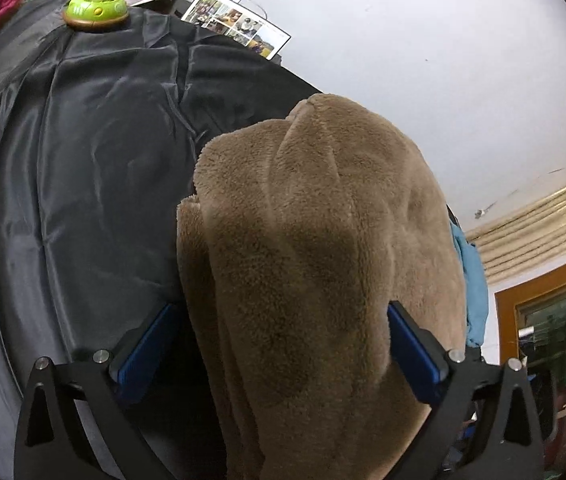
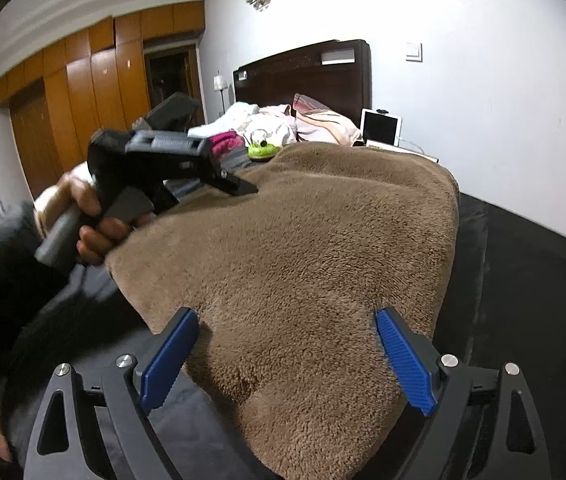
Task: Fold clothes
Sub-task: 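Grasp the brown bundle edges with both grippers and lift it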
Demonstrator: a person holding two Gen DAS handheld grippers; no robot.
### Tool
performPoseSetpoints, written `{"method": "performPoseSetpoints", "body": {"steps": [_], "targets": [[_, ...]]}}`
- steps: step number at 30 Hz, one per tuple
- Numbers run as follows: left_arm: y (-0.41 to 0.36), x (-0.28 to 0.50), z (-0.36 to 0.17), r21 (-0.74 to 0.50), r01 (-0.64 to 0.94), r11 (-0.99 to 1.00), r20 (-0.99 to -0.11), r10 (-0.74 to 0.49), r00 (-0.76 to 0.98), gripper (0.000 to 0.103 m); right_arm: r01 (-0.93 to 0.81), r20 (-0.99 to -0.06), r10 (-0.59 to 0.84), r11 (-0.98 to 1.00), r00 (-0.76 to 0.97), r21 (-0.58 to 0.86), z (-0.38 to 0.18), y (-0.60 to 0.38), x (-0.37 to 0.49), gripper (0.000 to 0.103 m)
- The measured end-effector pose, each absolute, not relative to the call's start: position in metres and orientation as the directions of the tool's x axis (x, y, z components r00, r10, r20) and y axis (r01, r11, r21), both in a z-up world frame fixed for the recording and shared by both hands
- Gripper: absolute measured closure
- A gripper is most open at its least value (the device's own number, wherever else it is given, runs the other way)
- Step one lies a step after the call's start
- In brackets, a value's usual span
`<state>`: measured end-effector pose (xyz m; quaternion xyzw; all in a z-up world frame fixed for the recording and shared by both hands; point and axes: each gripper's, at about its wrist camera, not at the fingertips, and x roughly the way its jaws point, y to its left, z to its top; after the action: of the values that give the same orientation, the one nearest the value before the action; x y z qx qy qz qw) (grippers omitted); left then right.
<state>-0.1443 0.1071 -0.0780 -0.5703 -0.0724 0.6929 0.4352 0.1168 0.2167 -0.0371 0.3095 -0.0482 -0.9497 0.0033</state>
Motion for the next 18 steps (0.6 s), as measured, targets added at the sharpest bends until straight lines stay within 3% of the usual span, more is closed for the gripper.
{"method": "performPoseSetpoints", "body": {"steps": [8, 12, 18], "targets": [[0.108, -0.147, -0.08, -0.602, -0.563, -0.566, -0.703, 0.711, 0.036, 0.001, -0.196, -0.568, -0.072, -0.897, -0.82, 0.396, -0.019, 0.302, 0.118, 0.008], [0.107, -0.147, -0.082, -0.612, -0.588, -0.529, -0.678, 0.734, 0.047, 0.001, -0.263, -0.582, -0.146, -0.786, -0.8, 0.559, -0.036, 0.35, 0.104, 0.008], [0.106, -0.154, -0.082, -0.623, -0.606, -0.494, -0.655, 0.753, 0.059, 0.001, -0.277, -0.573, -0.275, -0.666, -0.772, 0.693, -0.068, 0.372, 0.081, 0.008]]}}
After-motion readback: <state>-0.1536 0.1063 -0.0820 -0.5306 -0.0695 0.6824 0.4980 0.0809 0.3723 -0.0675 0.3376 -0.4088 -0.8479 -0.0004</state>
